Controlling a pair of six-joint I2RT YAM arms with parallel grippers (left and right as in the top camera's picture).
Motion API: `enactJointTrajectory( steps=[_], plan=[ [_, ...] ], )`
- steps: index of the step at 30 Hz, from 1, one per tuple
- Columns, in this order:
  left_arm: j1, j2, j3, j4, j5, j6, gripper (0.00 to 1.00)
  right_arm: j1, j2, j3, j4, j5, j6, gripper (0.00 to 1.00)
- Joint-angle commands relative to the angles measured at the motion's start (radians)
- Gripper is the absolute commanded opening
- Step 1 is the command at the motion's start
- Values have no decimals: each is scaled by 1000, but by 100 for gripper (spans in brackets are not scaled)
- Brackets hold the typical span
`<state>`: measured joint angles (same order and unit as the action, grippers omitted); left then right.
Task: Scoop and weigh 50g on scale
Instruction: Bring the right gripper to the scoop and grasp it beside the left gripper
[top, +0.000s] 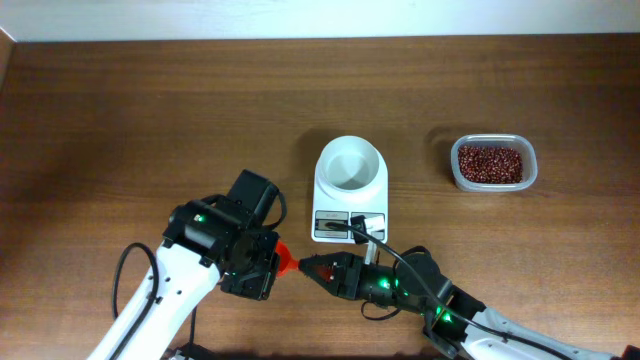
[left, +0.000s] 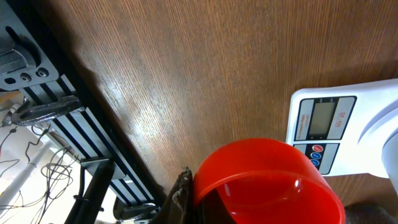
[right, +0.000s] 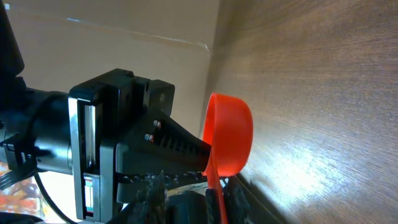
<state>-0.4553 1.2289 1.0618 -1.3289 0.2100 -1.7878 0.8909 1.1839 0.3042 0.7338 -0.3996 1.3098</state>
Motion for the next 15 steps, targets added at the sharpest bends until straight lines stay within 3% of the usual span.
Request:
enactJointTrajectory(
  steps=[1, 15],
  plan=[
    [-4, 2, -2, 0, -24, 9, 0, 6, 3, 8, 10, -45, -7, 31],
    [-5, 2, -2, 0, -31, 53, 2, 5, 3, 8, 3, -56, -7, 4]
  ],
)
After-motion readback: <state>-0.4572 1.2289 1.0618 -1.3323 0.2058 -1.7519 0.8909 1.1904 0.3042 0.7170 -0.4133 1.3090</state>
